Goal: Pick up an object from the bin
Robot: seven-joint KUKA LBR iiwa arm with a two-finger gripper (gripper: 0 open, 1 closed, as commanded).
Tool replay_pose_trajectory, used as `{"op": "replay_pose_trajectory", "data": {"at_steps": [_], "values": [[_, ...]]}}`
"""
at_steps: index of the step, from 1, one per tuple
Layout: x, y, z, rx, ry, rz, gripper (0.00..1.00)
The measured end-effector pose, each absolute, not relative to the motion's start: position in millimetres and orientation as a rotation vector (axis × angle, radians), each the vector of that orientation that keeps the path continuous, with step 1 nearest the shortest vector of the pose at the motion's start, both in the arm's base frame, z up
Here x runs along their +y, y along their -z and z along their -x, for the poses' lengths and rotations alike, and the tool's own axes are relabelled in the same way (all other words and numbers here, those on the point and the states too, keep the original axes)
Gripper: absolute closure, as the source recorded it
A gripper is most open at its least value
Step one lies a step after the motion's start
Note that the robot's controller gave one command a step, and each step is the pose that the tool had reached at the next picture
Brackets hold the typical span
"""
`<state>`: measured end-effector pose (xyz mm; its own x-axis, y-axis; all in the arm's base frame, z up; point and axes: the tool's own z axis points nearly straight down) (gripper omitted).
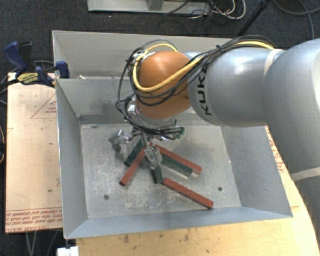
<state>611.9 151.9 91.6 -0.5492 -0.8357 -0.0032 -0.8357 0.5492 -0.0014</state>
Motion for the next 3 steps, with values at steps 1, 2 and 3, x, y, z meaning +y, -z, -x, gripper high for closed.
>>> {"op": "replay_pose_trajectory", "data": {"at_steps": [1,2,3], "values": [[141.6,-70.4,-613.5,2.684,-0.003,1.628,1.00],[141.6,-70.4,-613.5,2.684,-0.003,1.628,1.00],[141.5,-73.3,-612.3,2.686,-0.005,1.629,1.00]]}}
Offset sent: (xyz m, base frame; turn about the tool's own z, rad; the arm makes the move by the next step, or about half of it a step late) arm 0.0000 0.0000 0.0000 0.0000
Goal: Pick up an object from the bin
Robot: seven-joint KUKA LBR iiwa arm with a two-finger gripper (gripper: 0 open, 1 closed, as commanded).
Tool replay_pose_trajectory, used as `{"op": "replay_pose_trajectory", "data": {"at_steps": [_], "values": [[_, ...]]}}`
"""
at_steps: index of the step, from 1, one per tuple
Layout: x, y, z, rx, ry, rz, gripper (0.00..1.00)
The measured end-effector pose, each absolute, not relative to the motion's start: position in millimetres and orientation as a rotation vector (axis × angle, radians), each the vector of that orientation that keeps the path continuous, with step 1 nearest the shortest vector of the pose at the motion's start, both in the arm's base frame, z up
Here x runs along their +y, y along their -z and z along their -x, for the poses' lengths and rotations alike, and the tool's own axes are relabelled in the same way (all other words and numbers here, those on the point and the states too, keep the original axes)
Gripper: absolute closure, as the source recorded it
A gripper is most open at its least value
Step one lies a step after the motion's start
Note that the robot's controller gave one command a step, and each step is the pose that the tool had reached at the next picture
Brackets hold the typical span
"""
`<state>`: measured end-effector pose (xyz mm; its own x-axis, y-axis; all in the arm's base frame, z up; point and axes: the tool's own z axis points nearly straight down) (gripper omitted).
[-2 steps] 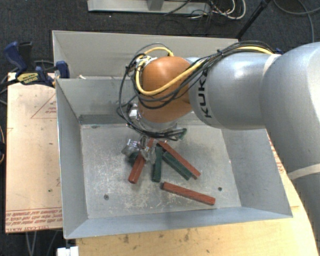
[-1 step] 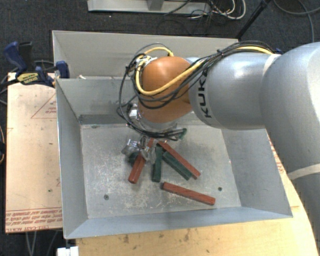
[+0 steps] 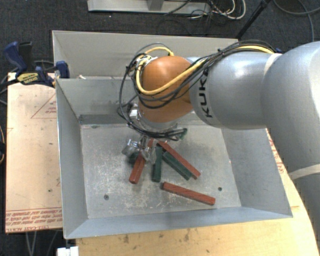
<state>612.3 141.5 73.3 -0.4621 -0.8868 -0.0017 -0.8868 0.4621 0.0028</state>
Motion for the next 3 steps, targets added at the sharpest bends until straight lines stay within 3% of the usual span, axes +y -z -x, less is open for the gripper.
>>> {"op": "replay_pose_trajectory", "data": {"at_steps": [3], "values": [[142,-122,-612.9,-2.690,0.002,-1.630,1.00]]}}
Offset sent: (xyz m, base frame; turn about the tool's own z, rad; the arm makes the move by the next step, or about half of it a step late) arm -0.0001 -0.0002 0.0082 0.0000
